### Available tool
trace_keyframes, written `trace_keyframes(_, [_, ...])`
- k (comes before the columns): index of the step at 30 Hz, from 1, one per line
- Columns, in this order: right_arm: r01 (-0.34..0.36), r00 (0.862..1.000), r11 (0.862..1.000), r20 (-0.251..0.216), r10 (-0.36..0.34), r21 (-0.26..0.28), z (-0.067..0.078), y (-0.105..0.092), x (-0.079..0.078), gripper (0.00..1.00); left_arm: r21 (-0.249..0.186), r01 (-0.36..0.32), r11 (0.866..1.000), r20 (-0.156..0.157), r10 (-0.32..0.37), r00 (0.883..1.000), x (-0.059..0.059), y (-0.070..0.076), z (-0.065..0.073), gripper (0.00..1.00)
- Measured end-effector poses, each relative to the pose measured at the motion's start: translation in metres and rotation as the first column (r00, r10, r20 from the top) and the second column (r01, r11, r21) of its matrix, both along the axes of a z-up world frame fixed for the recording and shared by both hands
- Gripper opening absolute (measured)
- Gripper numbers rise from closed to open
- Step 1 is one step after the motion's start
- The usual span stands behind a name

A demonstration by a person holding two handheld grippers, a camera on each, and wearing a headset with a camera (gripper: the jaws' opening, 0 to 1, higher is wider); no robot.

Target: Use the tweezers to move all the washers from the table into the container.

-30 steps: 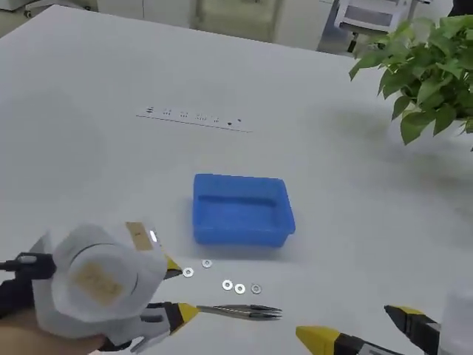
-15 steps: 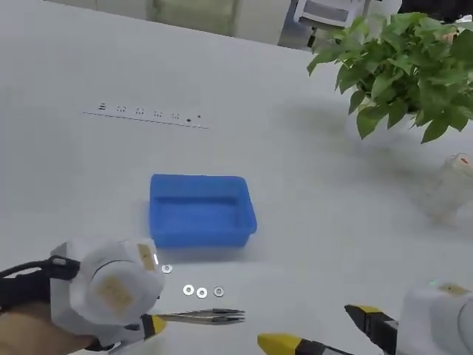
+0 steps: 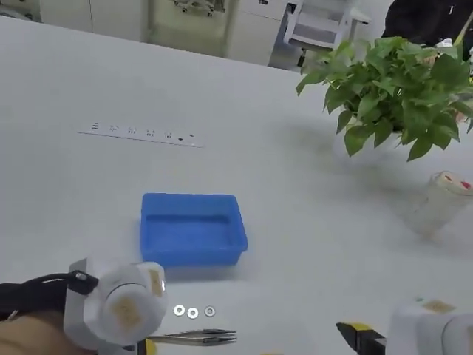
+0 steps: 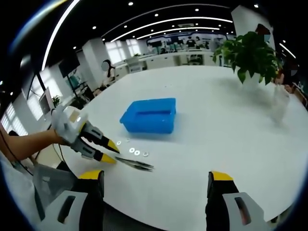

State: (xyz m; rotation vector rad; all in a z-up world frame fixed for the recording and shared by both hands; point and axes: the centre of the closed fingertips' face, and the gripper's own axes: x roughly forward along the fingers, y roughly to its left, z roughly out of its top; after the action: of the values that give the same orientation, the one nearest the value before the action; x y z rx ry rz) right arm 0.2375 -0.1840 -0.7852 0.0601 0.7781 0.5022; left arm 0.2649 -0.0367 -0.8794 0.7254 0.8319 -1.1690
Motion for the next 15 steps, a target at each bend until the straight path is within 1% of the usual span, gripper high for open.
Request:
trace_keyframes(2, [-0.006, 1.000, 1.000, 0.004, 0.006, -0.003, 0.002, 0.001, 0.001, 0.87, 0.005, 0.014, 1.000, -0.023, -0.014, 1.000, -0.004, -0.002, -0.001, 0.09])
trace_keyframes(3, [-0.008, 1.000, 1.000, 0.007, 0.008, -0.003, 0.003, 0.002, 0.001, 0.87, 0.008, 0.031, 0.999, -0.035, -0.031, 0.999, -0.008, -0.002, -0.001, 0.05])
trace_keyframes(4, [-0.011, 1.000, 1.000, 0.011, 0.011, -0.003, 0.004, 0.004, 0.002, 0.87, 0.020, 0.040, 0.999, -0.012, -0.040, 0.999, -0.006, -0.003, -0.001, 0.05])
trace_keyframes(5, [-0.012, 1.000, 1.000, 0.012, 0.012, -0.003, 0.005, 0.004, 0.003, 0.87, 0.021, 0.037, 0.999, -0.018, -0.036, 0.999, -0.008, -0.003, -0.001, 0.04])
trace_keyframes(9, [-0.027, 0.999, 1.000, 0.020, 0.027, -0.011, 0.007, 0.009, 0.004, 0.87, 0.032, 0.057, 0.998, -0.002, -0.057, 0.998, -0.008, -0.004, -0.001, 0.01])
trace_keyframes(10, [-0.032, 0.999, 0.999, 0.024, 0.033, -0.012, 0.009, 0.011, 0.004, 0.87, 0.043, 0.059, 0.997, 0.014, -0.060, 0.998, -0.006, -0.004, -0.001, 0.00])
trace_keyframes(11, [-0.035, 0.999, 0.999, 0.029, 0.036, -0.013, 0.010, 0.013, 0.004, 0.87, 0.061, 0.080, 0.995, 0.049, -0.083, 0.995, -0.002, -0.002, 0.000, 0.00])
trace_keyframes(12, [-0.038, 0.999, 0.999, 0.034, 0.038, -0.013, 0.012, 0.014, 0.004, 0.87, 0.055, 0.084, 0.995, 0.028, -0.085, 0.996, -0.006, -0.004, 0.000, 0.00])
trace_keyframes(15, [-0.043, 0.998, 0.999, 0.053, 0.043, -0.012, 0.018, 0.017, 0.005, 0.87, 0.064, 0.094, 0.993, 0.027, -0.096, 0.995, -0.006, -0.004, 0.000, 0.00])
